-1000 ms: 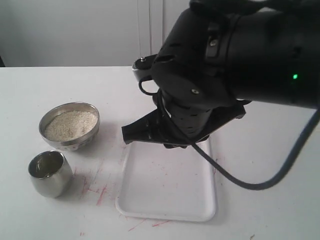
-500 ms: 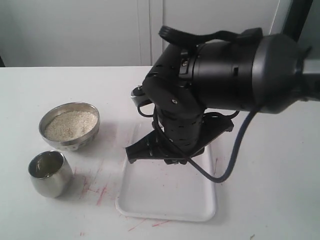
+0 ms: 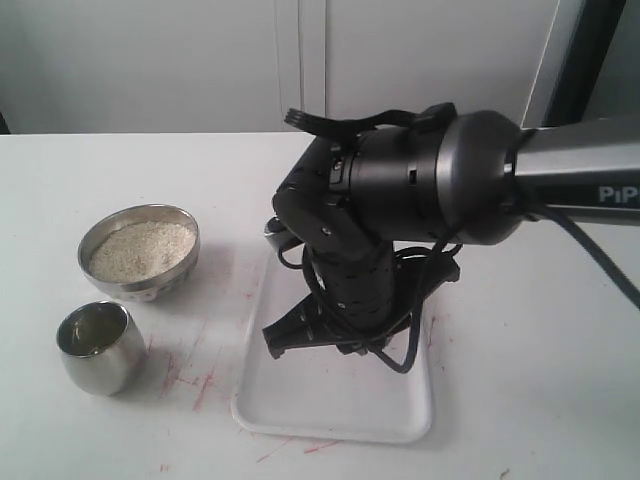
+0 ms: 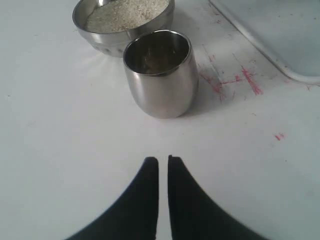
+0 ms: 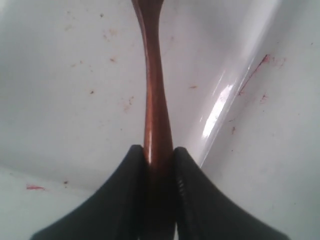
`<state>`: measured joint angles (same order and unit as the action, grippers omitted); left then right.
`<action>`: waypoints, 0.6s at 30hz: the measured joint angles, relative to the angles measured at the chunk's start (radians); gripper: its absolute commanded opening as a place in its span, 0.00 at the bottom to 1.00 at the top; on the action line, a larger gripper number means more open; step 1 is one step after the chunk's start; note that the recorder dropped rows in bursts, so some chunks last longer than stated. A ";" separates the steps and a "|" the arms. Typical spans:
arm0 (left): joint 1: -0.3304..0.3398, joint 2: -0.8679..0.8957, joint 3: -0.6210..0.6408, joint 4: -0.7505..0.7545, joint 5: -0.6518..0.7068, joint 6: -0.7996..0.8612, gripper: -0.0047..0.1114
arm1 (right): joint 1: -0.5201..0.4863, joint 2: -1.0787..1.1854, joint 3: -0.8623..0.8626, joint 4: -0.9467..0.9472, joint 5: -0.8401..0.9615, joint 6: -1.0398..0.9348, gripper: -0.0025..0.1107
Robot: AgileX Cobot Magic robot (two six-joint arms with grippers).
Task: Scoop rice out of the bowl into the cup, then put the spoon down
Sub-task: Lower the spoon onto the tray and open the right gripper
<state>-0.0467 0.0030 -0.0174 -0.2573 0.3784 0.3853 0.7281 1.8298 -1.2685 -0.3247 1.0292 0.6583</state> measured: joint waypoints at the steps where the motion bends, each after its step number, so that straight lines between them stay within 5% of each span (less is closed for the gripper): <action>1: 0.000 0.000 0.000 0.000 0.000 0.000 0.16 | -0.004 0.002 0.000 0.000 0.000 -0.002 0.02; 18: 0.000 0.000 0.000 0.000 0.000 0.000 0.16 | -0.026 0.047 0.000 -0.008 -0.049 -0.034 0.02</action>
<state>-0.0467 0.0030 -0.0174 -0.2573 0.3784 0.3853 0.7024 1.8772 -1.2685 -0.3322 0.9805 0.6246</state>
